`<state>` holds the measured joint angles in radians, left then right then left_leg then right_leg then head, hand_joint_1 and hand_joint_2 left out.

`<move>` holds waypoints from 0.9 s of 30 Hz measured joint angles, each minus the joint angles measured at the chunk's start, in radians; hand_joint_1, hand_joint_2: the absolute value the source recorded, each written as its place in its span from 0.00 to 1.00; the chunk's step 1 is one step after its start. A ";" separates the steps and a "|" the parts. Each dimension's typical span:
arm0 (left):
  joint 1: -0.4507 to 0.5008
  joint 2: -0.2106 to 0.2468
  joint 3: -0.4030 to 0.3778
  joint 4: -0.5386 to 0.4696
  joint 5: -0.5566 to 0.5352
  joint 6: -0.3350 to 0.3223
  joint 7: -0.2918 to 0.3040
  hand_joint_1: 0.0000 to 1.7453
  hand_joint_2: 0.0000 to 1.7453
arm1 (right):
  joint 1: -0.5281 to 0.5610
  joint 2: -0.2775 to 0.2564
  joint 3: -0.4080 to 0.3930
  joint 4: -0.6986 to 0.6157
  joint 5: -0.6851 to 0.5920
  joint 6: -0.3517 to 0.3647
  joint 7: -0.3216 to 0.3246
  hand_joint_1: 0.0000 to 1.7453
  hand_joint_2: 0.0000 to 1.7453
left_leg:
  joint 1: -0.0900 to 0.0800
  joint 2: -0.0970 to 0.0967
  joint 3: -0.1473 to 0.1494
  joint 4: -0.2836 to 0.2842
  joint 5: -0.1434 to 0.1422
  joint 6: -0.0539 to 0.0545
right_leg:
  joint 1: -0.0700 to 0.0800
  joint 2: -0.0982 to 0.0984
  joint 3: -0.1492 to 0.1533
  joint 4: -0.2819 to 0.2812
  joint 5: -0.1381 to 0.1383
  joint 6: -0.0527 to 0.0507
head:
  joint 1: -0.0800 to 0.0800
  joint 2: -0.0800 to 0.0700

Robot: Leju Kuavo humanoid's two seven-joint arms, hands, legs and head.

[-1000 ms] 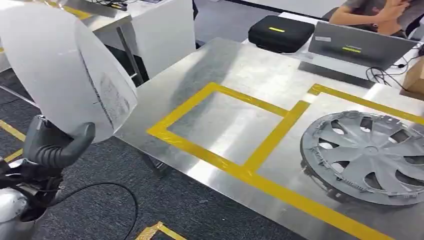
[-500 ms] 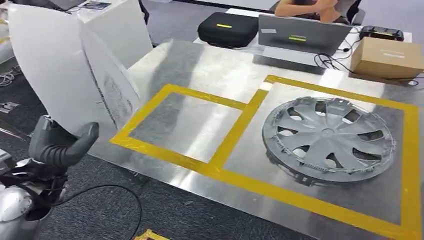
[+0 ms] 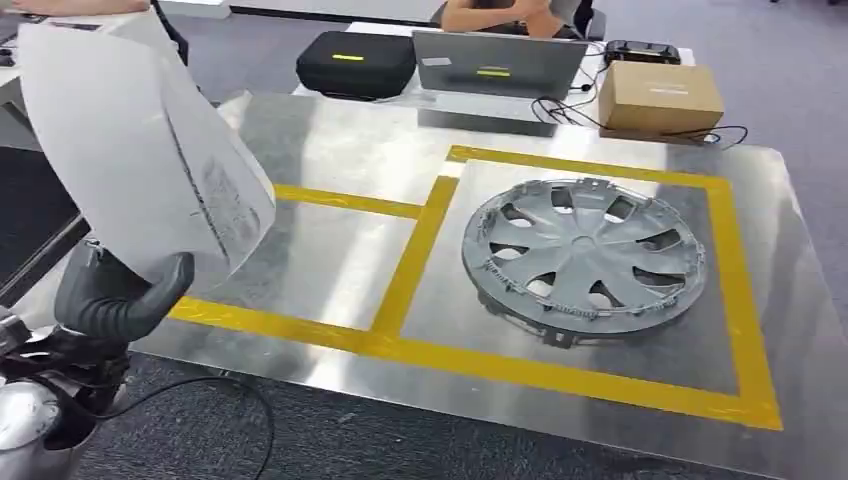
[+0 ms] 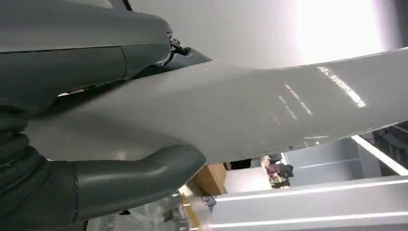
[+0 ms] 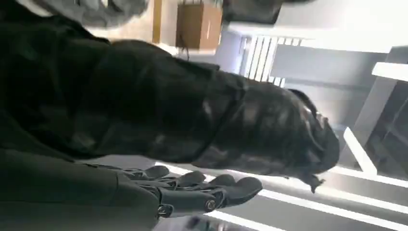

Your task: Take the parts from the cabinet and place them on the table.

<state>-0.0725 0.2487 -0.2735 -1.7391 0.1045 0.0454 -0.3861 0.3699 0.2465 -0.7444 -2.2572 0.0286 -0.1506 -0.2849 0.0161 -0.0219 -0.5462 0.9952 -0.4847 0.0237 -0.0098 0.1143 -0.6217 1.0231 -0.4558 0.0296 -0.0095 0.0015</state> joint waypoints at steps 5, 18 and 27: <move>0.016 -0.001 0.000 0.000 0.001 0.001 -0.001 1.00 1.00 | -0.063 0.042 -0.191 0.043 -0.007 0.013 0.057 0.00 0.00 | -0.004 0.061 -0.001 -0.001 -0.001 0.009 | -0.003 -0.108 -0.142 0.298 -0.134 0.018 | 0.011 0.000; 0.003 0.002 -0.004 0.012 0.024 -0.002 -0.009 1.00 1.00 | 0.016 0.086 -0.232 0.243 -0.061 -0.394 0.322 0.00 0.00 | -0.008 0.096 0.029 -0.006 -0.026 0.015 | 0.009 -0.144 0.045 -0.017 -0.014 -0.021 | 0.003 0.000; -0.074 0.013 -0.047 0.083 0.012 0.059 0.079 1.00 1.00 | 0.302 0.107 0.142 0.415 -0.069 -0.161 0.749 0.00 0.00 | -0.002 0.094 0.031 -0.018 -0.015 -0.024 | 0.015 -0.147 0.043 -0.016 -0.019 -0.031 | 0.001 0.000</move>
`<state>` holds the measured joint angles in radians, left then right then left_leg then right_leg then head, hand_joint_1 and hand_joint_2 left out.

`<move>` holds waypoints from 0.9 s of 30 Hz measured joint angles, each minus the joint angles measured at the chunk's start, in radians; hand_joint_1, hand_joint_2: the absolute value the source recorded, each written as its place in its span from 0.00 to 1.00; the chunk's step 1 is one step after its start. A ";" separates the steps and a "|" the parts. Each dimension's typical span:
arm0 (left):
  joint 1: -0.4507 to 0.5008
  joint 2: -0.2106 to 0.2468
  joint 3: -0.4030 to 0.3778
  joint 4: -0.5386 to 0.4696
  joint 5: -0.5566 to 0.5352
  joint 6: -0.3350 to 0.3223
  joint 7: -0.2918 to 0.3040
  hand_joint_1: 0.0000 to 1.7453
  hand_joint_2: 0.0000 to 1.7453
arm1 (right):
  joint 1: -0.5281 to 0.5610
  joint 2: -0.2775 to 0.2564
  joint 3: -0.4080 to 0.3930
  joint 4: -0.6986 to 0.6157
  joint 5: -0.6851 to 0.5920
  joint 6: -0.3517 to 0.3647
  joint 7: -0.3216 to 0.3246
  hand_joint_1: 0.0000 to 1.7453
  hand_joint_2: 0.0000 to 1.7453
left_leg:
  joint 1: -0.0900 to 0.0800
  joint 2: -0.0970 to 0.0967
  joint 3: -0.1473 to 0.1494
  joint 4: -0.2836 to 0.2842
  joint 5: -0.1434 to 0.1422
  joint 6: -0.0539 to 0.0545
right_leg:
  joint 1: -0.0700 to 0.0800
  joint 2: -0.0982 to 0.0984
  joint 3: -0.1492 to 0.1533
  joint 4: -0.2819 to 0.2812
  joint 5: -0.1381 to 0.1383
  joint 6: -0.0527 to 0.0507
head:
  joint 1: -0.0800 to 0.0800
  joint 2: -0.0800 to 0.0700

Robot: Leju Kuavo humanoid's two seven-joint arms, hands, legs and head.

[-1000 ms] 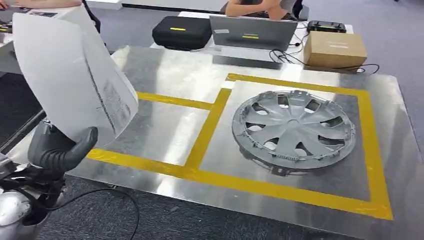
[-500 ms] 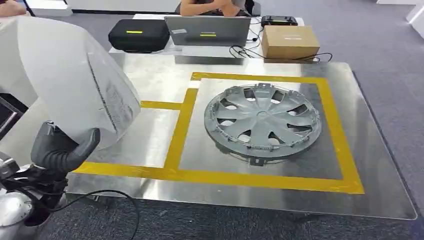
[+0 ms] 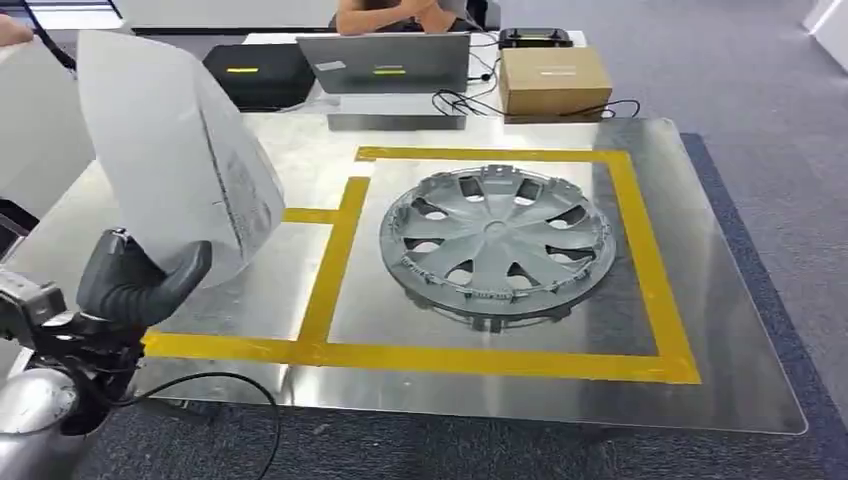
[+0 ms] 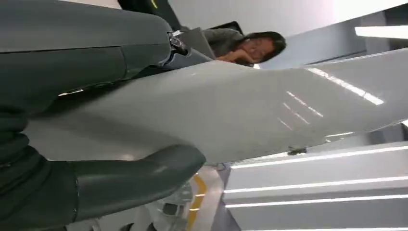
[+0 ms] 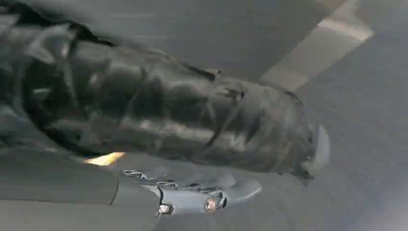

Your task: Take the parts from the cabinet and place them on the table.

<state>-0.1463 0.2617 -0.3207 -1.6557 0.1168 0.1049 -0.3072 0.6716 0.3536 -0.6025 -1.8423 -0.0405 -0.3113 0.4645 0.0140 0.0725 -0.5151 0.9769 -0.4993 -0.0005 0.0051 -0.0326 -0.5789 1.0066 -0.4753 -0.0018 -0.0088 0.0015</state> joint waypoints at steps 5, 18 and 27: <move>-0.080 0.008 -0.054 0.073 -0.003 0.017 0.017 1.00 1.00 | 0.032 0.000 0.034 0.086 0.028 0.221 0.024 0.00 0.00 | 0.001 0.000 0.000 -0.001 0.001 -0.014 | 0.000 0.000 0.000 0.000 0.002 0.000 | 0.000 0.000; -0.109 0.020 -0.099 0.113 -0.003 0.021 0.027 1.00 1.00 | 0.045 0.000 0.042 0.142 0.037 0.268 0.028 0.00 1.00 | -0.005 0.001 0.002 0.000 0.000 -0.014 | -0.006 0.002 0.000 -0.001 0.004 0.002 | 0.000 0.000; -0.240 0.019 -0.180 0.243 -0.054 0.029 0.179 1.00 1.00 | -0.092 0.000 -0.035 0.311 0.349 0.606 -0.152 0.00 1.00 | -0.005 0.001 0.001 0.002 0.001 -0.014 | -0.006 0.004 -0.001 -0.001 0.008 0.005 | 0.000 0.000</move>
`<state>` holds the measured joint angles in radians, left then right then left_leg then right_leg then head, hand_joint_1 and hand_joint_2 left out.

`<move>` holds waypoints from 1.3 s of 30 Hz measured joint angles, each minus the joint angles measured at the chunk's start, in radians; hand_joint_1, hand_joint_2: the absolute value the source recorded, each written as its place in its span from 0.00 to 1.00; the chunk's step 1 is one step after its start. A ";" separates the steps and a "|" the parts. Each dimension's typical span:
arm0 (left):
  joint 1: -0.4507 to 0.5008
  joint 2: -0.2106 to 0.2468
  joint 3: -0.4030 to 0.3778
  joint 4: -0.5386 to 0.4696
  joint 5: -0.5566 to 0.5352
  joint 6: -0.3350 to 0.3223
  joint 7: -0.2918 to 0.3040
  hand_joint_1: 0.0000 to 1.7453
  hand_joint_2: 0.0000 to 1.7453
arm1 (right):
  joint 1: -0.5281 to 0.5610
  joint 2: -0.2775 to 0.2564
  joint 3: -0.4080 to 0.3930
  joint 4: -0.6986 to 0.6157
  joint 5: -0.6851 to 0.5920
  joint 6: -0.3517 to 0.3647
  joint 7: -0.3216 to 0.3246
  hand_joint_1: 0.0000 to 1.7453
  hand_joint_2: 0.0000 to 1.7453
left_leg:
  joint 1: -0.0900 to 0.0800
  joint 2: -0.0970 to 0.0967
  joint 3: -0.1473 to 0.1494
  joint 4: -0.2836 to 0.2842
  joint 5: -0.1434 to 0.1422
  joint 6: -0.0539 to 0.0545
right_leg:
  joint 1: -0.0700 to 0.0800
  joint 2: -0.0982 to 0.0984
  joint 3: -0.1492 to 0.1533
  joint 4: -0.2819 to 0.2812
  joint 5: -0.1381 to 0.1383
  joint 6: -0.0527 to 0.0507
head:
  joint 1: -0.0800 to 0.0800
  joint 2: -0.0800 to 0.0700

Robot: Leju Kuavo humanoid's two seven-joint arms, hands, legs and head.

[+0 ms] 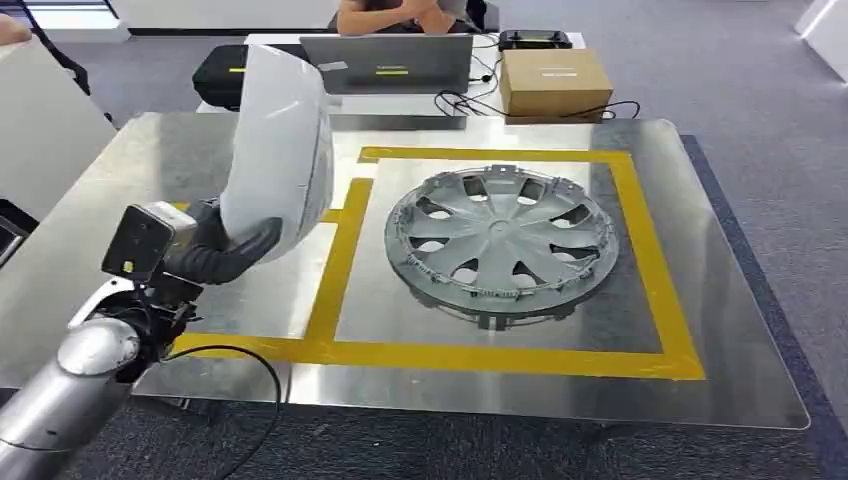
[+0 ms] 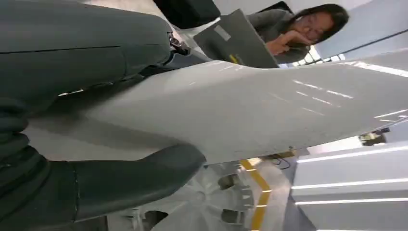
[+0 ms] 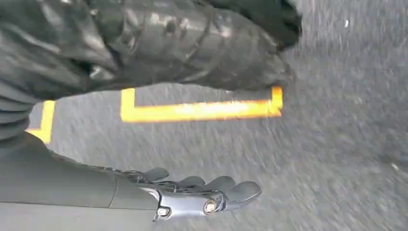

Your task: Take the parts from the cabinet and place them on the table.

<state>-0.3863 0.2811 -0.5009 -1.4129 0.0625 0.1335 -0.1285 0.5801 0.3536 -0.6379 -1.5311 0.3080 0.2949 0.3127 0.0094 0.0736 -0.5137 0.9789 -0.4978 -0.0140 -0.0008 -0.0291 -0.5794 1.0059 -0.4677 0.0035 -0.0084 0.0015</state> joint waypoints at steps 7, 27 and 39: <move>-0.122 0.011 -0.091 0.108 -0.035 -0.201 0.098 1.00 1.00 | -0.122 -0.012 -0.057 0.182 0.116 0.034 -0.126 0.00 1.00 | 0.000 0.000 -0.001 0.002 0.001 0.000 | 0.000 0.001 0.000 0.000 0.001 0.000 | 0.000 0.000; -0.241 0.023 -0.219 0.328 -0.146 -0.151 0.315 1.00 1.00 | -0.215 -0.017 -0.137 0.368 0.178 0.042 -0.160 0.00 1.00 | 0.000 0.000 -0.001 0.002 0.000 0.001 | 0.000 0.000 0.000 0.000 0.000 0.000 | 0.000 0.000; -0.242 0.048 -0.193 0.425 -0.156 -0.029 0.325 1.00 1.00 | -0.219 -0.009 -0.154 0.368 0.163 0.037 -0.159 0.00 1.00 | 0.000 0.000 -0.002 0.002 0.000 0.001 | 0.000 0.000 -0.001 0.000 0.000 0.000 | 0.000 0.000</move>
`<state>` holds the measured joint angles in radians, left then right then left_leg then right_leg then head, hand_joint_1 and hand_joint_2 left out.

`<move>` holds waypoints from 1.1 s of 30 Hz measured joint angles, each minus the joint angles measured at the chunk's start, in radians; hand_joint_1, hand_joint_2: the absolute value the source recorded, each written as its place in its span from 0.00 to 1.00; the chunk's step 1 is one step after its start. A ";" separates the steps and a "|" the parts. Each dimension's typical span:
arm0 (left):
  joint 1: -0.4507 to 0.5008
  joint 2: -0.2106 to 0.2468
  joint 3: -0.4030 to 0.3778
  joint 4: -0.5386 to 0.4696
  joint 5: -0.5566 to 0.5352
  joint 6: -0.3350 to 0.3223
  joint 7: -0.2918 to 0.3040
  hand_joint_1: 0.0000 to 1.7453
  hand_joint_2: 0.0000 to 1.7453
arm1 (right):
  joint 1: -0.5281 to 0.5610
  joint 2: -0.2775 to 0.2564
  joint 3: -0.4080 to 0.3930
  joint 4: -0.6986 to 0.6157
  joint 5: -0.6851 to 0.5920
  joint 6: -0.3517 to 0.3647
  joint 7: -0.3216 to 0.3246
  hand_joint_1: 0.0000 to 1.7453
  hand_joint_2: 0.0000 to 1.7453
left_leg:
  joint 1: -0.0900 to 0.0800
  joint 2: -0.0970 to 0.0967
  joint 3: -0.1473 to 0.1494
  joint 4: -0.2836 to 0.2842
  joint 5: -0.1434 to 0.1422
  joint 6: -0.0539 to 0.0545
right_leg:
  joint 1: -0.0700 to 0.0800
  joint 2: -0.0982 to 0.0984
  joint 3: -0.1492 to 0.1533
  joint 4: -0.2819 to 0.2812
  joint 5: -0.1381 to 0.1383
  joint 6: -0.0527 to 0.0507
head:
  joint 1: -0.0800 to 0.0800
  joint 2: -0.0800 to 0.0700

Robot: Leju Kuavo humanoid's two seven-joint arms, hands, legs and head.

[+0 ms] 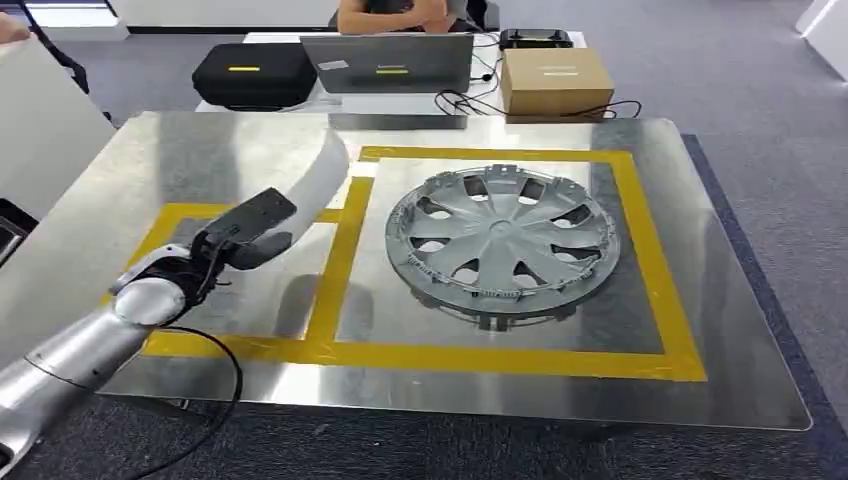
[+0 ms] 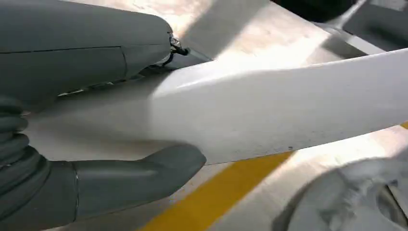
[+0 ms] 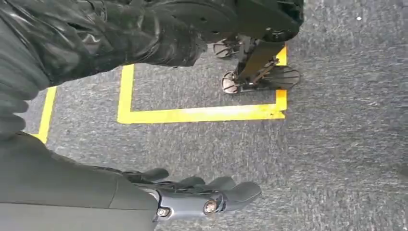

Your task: Take the parts from the cabinet and place them on the table.

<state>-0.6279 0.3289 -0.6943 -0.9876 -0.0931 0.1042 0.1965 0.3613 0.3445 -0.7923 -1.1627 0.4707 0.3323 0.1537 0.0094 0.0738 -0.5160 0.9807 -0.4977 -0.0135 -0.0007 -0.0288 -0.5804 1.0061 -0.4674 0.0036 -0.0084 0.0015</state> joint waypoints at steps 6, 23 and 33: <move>0.011 0.032 0.030 0.053 -0.006 0.040 -0.014 1.00 1.00 | 0.007 0.000 0.000 -0.001 -0.024 -0.010 0.019 0.00 1.00 | 0.000 0.000 0.000 0.000 0.000 0.000 | 0.000 0.000 0.000 0.000 0.000 0.000 | 0.000 0.000; 0.070 0.076 0.075 0.091 -0.019 0.054 -0.014 0.02 1.00 | 0.026 0.001 0.022 -0.008 -0.052 -0.027 0.037 0.00 1.00 | 0.000 0.000 -0.001 0.000 0.000 0.000 | 0.000 0.000 -0.001 0.000 -0.001 0.000 | 0.000 0.000; 0.103 0.091 0.087 0.062 -0.015 0.028 -0.045 0.00 1.00 | 0.030 0.001 0.023 -0.022 -0.070 -0.040 0.047 0.00 1.00 | 0.000 0.000 -0.001 0.000 0.000 0.000 | 0.000 0.000 -0.001 0.000 -0.001 0.000 | 0.000 0.000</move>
<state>-0.5251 0.4196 -0.6073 -0.9251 -0.1083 0.1324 0.1518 0.3912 0.3456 -0.7691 -1.1852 0.4010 0.2923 0.2010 0.0093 0.0737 -0.5171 0.9808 -0.4980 -0.0138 -0.0006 -0.0290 -0.5814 1.0062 -0.4679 0.0036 -0.0080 0.0015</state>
